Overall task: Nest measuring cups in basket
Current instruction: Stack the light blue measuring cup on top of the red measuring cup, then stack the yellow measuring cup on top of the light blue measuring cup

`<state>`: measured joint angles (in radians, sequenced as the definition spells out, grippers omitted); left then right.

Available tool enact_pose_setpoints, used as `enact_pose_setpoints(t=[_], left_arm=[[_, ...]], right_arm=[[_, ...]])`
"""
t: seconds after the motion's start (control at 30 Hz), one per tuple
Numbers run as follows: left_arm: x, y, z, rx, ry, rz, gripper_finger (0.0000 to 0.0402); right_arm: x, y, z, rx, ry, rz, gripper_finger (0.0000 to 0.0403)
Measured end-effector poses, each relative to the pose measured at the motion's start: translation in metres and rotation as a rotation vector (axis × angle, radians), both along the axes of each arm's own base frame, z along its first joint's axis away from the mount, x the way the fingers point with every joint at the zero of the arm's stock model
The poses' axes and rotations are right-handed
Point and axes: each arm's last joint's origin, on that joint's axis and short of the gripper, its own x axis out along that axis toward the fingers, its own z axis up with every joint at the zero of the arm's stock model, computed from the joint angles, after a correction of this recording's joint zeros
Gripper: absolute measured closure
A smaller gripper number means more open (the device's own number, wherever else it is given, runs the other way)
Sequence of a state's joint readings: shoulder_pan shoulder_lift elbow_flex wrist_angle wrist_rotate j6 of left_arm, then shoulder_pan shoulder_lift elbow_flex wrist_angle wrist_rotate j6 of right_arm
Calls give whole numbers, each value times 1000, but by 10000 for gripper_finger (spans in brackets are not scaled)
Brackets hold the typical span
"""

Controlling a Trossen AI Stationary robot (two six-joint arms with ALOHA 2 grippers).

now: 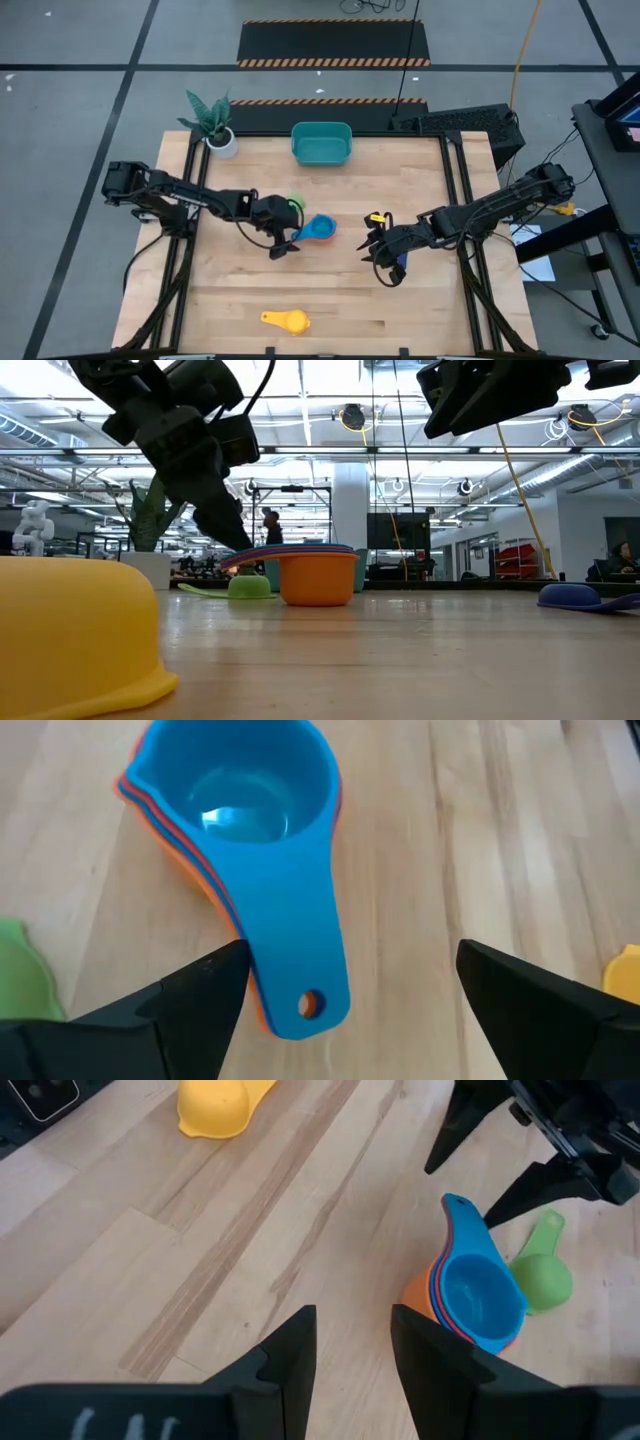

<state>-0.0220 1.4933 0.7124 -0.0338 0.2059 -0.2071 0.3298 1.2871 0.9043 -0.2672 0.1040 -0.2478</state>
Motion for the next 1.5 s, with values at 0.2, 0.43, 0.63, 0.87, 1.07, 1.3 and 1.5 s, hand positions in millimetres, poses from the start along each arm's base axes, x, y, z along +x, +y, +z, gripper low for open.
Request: enact_pose_setpoints(t=[0.2,0.43,0.63,0.87,1.07,1.3,1.5], left_arm=[[0,-5,0,66,0,52,46],[-5,-8,7,129,-4,94,46],[-22,-20,27,221,-24,178,46],[-35,-67,39,210,-94,121,46],[-50,-114,50,197,-149,24,48],[-67,-156,74,211,-261,-64,103],[-74,-178,73,183,-276,-123,166]], right_arm=[[0,0,0,0,0,0,277],[0,0,0,19,4,-21,277],[0,0,0,39,7,-41,277],[0,0,1,93,15,-89,277],[1,0,1,173,22,-157,277],[2,1,1,284,31,-253,277],[10,7,-4,336,3,-325,277]])
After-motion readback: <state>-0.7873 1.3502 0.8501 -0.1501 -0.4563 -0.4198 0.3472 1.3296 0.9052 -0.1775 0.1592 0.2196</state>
